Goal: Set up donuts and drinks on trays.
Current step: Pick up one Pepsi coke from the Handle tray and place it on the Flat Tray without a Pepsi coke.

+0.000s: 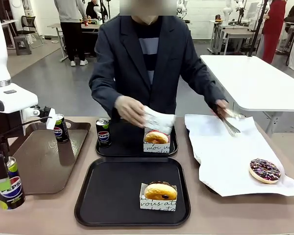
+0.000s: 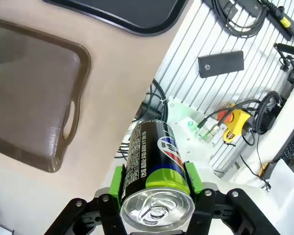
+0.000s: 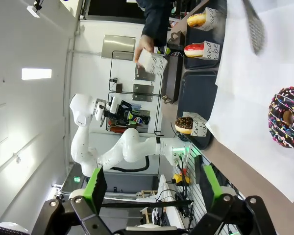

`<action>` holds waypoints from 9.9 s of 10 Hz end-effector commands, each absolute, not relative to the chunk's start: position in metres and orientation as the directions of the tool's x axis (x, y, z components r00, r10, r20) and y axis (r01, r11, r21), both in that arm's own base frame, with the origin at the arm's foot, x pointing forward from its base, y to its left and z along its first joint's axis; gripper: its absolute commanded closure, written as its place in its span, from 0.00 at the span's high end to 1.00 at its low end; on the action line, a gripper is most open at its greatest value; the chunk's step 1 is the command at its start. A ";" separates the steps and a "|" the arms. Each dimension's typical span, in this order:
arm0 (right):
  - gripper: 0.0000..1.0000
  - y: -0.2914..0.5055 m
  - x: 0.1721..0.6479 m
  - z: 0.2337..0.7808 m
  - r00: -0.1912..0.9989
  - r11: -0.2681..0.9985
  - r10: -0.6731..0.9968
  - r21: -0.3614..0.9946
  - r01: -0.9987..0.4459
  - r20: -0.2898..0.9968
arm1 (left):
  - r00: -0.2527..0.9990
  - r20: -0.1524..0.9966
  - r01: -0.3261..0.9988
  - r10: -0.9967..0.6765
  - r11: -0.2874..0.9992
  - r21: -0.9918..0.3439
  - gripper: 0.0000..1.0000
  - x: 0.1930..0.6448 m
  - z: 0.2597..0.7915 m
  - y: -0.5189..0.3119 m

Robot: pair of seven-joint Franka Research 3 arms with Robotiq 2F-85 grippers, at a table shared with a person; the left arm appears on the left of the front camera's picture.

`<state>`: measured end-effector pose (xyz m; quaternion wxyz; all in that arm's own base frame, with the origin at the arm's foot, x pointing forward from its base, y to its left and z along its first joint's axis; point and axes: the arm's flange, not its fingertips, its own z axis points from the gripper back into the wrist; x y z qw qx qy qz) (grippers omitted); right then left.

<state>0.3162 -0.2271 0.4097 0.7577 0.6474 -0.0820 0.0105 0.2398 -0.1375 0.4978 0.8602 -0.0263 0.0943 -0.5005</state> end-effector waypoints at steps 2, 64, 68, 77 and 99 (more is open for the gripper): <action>1.00 -0.227 0.316 0.411 0.985 0.157 -0.090 0.979 -0.132 0.148 | 0.503 -0.117 0.846 -0.856 0.516 -0.134 0.59 0.254 0.491 -0.141; 1.00 -0.227 0.316 0.411 0.985 0.157 -0.090 0.979 -0.132 0.148 | 0.417 0.063 0.909 -0.907 0.417 -0.003 0.91 0.378 0.428 -0.297; 1.00 -0.227 0.316 0.411 0.985 0.157 -0.090 0.979 -0.132 0.148 | 0.447 0.019 0.894 -0.894 0.447 -0.014 1.00 0.329 0.466 -0.274; 1.00 -0.227 0.316 0.411 0.985 0.157 -0.090 0.979 -0.132 0.148 | 0.435 -0.012 0.900 -0.900 0.435 -0.013 1.00 0.307 0.461 -0.265; 1.00 -0.227 0.316 0.411 0.985 0.157 -0.090 0.979 -0.132 0.148 | 0.923 0.373 0.341 0.091 0.253 -0.905 1.00 0.356 0.403 0.204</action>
